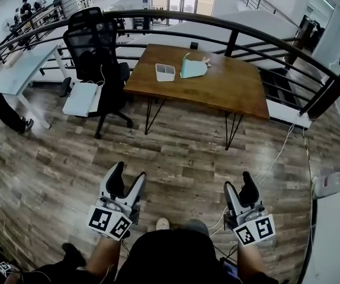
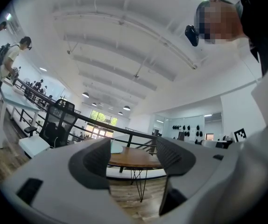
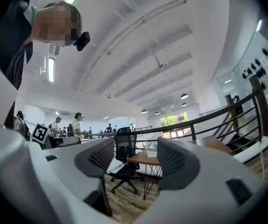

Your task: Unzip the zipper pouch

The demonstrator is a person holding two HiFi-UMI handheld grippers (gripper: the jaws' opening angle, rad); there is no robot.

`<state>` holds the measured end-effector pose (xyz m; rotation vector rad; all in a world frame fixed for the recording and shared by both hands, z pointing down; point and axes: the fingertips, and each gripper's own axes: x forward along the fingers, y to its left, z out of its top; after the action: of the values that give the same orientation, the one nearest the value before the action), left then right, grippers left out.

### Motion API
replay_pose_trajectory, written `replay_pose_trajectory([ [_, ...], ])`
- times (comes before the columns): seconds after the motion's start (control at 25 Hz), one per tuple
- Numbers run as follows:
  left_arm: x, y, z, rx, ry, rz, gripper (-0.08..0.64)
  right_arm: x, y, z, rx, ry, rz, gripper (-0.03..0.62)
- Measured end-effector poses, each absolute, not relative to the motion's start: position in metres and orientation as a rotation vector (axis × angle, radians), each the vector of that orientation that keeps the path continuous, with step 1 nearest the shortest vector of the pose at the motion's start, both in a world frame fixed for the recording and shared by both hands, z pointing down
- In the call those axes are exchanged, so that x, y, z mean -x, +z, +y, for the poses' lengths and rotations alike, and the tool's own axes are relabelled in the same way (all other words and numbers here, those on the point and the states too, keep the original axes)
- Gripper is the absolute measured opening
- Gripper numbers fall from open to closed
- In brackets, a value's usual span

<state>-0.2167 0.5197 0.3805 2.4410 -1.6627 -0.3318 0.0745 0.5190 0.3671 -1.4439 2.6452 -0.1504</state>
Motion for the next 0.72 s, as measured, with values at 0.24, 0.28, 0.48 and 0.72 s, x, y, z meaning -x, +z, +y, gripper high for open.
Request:
replay_pose_trajectory([
  [0.24,0.214,0.383,0.498,-2.445,-0.327,-1.642,0.296,-0.069,0.375,0.500,1.437,-0.171,2.650,0.267],
  [0.28,0.213,0.382,0.494,-2.449,-0.324,-1.644,0.296,-0.069,0.376,0.497,1.437,-0.174,2.650,0.266],
  [0.48,0.210,0.380,0.464,-2.448,-0.320,-1.659,0.296,-0.073,0.378,0.463,1.423,-0.186,2.649,0.262],
  [0.72,0.196,0.373,0.402,-2.454,-0.307,-1.690,0.296,-0.083,0.369,0.387,1.368,-0.147,2.650,0.258],
])
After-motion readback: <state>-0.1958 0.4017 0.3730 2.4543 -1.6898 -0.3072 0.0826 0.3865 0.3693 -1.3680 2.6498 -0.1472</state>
